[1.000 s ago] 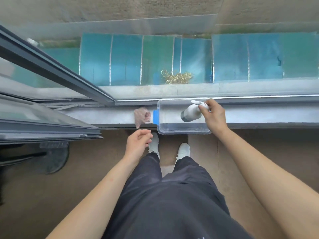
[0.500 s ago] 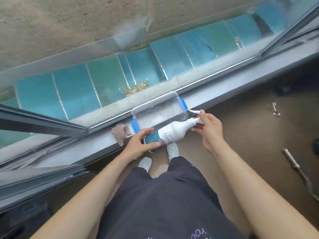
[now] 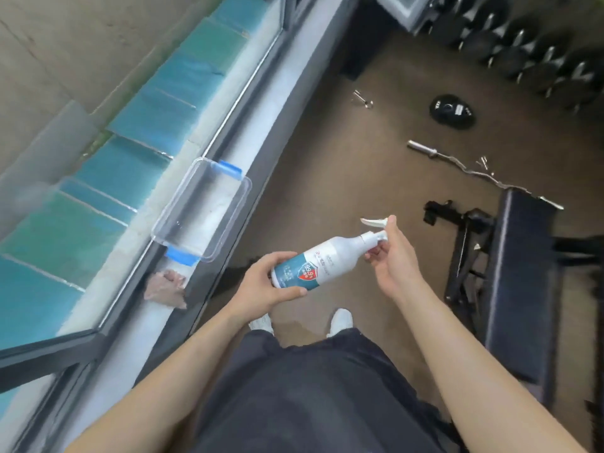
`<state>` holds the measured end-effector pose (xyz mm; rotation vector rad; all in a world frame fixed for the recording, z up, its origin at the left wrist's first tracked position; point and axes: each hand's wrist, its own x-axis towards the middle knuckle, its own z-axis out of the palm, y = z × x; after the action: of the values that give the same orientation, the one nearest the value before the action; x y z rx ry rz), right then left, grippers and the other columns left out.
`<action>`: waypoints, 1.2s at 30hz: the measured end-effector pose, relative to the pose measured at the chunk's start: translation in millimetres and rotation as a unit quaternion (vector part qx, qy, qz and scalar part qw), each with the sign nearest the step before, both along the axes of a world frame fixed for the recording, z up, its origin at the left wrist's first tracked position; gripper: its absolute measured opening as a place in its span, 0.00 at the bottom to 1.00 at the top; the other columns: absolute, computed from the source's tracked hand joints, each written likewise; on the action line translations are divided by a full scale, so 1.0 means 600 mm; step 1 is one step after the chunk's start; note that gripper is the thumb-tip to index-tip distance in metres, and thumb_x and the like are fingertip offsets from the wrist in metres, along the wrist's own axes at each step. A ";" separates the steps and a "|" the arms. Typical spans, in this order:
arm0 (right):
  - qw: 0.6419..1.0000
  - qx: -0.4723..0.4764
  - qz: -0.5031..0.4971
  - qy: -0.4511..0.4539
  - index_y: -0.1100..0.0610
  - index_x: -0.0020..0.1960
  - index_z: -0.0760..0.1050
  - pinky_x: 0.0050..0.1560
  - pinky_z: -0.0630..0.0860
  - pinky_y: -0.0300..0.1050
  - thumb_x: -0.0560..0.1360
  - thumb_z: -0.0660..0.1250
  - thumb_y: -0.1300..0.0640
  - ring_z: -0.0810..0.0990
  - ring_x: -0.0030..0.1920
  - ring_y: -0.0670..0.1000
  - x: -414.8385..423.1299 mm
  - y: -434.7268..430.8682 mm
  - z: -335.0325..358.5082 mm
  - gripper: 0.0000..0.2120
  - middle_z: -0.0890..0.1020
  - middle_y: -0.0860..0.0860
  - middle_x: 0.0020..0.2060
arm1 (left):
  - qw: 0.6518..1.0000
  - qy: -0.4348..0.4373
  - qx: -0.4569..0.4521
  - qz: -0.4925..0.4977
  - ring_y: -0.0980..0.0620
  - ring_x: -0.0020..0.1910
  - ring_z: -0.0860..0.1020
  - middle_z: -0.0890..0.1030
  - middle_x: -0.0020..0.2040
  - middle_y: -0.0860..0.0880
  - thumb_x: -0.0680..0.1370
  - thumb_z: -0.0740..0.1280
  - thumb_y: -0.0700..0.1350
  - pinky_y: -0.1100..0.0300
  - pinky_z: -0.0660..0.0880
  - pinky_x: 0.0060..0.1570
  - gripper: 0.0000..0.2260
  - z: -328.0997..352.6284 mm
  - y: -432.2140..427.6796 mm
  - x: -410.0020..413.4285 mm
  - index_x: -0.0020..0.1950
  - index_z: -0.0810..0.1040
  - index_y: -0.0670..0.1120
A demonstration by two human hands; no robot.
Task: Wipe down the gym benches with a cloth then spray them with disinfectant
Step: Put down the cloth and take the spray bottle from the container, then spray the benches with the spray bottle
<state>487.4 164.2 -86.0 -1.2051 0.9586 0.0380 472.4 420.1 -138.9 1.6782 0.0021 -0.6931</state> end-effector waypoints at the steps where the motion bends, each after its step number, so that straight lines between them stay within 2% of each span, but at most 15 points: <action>1: 1.000 0.000 -0.015 -0.019 0.51 0.50 0.79 0.36 0.74 0.41 0.83 0.63 0.46 0.74 0.34 0.47 -0.030 -0.016 0.004 0.11 0.76 0.49 0.35 | 1.000 0.007 -0.007 -0.024 0.57 0.56 0.83 0.82 0.59 0.52 0.69 0.83 0.43 0.61 0.82 0.52 0.27 0.007 -0.023 -0.008 0.66 0.79 0.49; 4: 0.995 -0.005 -0.072 -0.063 0.52 0.54 0.77 0.38 0.73 0.40 0.83 0.65 0.54 0.76 0.36 0.45 -0.120 -0.062 0.010 0.03 0.78 0.49 0.39 | 0.996 0.029 -0.025 -0.084 0.53 0.53 0.84 0.83 0.58 0.49 0.70 0.82 0.38 0.60 0.82 0.46 0.26 0.022 -0.095 -0.038 0.66 0.80 0.46; 8: 0.986 -0.035 -0.153 -0.065 0.54 0.60 0.74 0.45 0.77 0.41 0.80 0.70 0.60 0.80 0.45 0.48 -0.241 -0.131 0.003 0.11 0.81 0.50 0.48 | 0.985 0.037 -0.020 -0.168 0.49 0.51 0.85 0.84 0.58 0.46 0.69 0.82 0.37 0.54 0.84 0.47 0.25 0.035 -0.196 -0.094 0.64 0.80 0.45; 11: 0.969 -0.034 -0.231 -0.079 0.58 0.61 0.74 0.57 0.79 0.53 0.79 0.70 0.60 0.81 0.51 0.52 -0.339 -0.190 0.001 0.11 0.81 0.53 0.50 | 0.972 0.049 -0.007 -0.230 0.46 0.48 0.86 0.84 0.56 0.45 0.69 0.83 0.38 0.52 0.84 0.46 0.24 0.046 -0.277 -0.156 0.63 0.80 0.45; 13: 0.955 -0.025 -0.284 -0.085 0.57 0.57 0.73 0.60 0.79 0.59 0.80 0.69 0.61 0.82 0.52 0.54 -0.414 -0.234 -0.002 0.07 0.81 0.55 0.50 | 0.962 0.056 0.007 -0.268 0.48 0.44 0.87 0.84 0.54 0.46 0.70 0.82 0.38 0.50 0.85 0.44 0.23 0.055 -0.336 -0.212 0.61 0.80 0.45; 16: 0.925 0.000 -0.375 -0.062 0.56 0.57 0.73 0.54 0.83 0.58 0.80 0.69 0.59 0.86 0.53 0.56 -0.533 -0.300 -0.008 0.07 0.85 0.59 0.53 | 0.943 0.054 0.031 -0.326 0.50 0.43 0.86 0.83 0.51 0.48 0.69 0.83 0.40 0.45 0.85 0.46 0.22 0.061 -0.421 -0.311 0.60 0.80 0.46; 18: 0.905 0.019 -0.422 -0.044 0.56 0.57 0.73 0.47 0.84 0.54 0.80 0.70 0.56 0.88 0.46 0.54 -0.615 -0.338 -0.014 0.09 0.88 0.57 0.47 | 0.928 0.058 0.041 -0.365 0.50 0.45 0.86 0.82 0.54 0.46 0.69 0.83 0.41 0.47 0.85 0.44 0.23 0.060 -0.471 -0.380 0.60 0.80 0.45; 20: 0.886 0.024 -0.461 -0.039 0.57 0.57 0.72 0.44 0.83 0.52 0.80 0.69 0.56 0.88 0.40 0.50 -0.692 -0.373 -0.016 0.09 0.88 0.52 0.40 | 0.915 0.055 0.049 -0.396 0.50 0.44 0.86 0.80 0.56 0.44 0.68 0.84 0.42 0.50 0.85 0.42 0.24 0.062 -0.517 -0.446 0.60 0.80 0.44; 23: 0.860 0.037 -0.508 -0.039 0.58 0.59 0.72 0.44 0.83 0.52 0.80 0.69 0.57 0.88 0.41 0.50 -0.797 -0.414 -0.019 0.11 0.87 0.50 0.36 | 0.896 0.027 0.064 -0.438 0.48 0.44 0.86 0.80 0.54 0.44 0.61 0.85 0.53 0.47 0.85 0.43 0.30 0.074 -0.583 -0.539 0.59 0.80 0.44; 26: 0.833 0.049 -0.549 -0.044 0.59 0.58 0.72 0.45 0.84 0.55 0.79 0.71 0.60 0.87 0.48 0.56 -0.882 -0.446 -0.022 0.11 0.85 0.55 0.45 | 0.874 -0.010 0.080 -0.480 0.46 0.45 0.86 0.82 0.52 0.46 0.56 0.82 0.61 0.43 0.85 0.43 0.34 0.080 -0.636 -0.608 0.57 0.81 0.46; 29: 0.810 0.052 -0.583 -0.044 0.57 0.51 0.73 0.51 0.81 0.61 0.78 0.71 0.61 0.86 0.43 0.57 -0.945 -0.470 -0.031 0.06 0.83 0.55 0.44 | 0.847 -0.034 0.102 -0.520 0.48 0.44 0.86 0.82 0.51 0.48 0.56 0.82 0.62 0.43 0.85 0.42 0.33 0.078 -0.680 -0.653 0.55 0.82 0.49; 33: 0.767 0.055 -0.637 -0.053 0.56 0.45 0.72 0.45 0.79 0.51 0.80 0.67 0.61 0.81 0.37 0.54 -0.996 -0.488 -0.047 0.06 0.81 0.54 0.41 | 0.819 -0.033 0.116 -0.562 0.47 0.44 0.87 0.83 0.54 0.48 0.55 0.82 0.63 0.45 0.86 0.44 0.37 0.069 -0.728 -0.685 0.59 0.81 0.48; 36: 0.742 0.060 -0.665 -0.055 0.57 0.46 0.73 0.44 0.79 0.49 0.79 0.68 0.61 0.81 0.37 0.52 -1.017 -0.499 -0.057 0.05 0.80 0.54 0.40 | 0.792 -0.043 0.113 -0.598 0.50 0.47 0.86 0.83 0.54 0.50 0.56 0.81 0.63 0.48 0.86 0.46 0.38 0.067 -0.761 -0.692 0.61 0.81 0.48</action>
<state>-123.1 -135.1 -120.1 -0.1722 1.4921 -1.0854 57.2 -36.5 -98.9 1.8207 -1.1792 -1.5846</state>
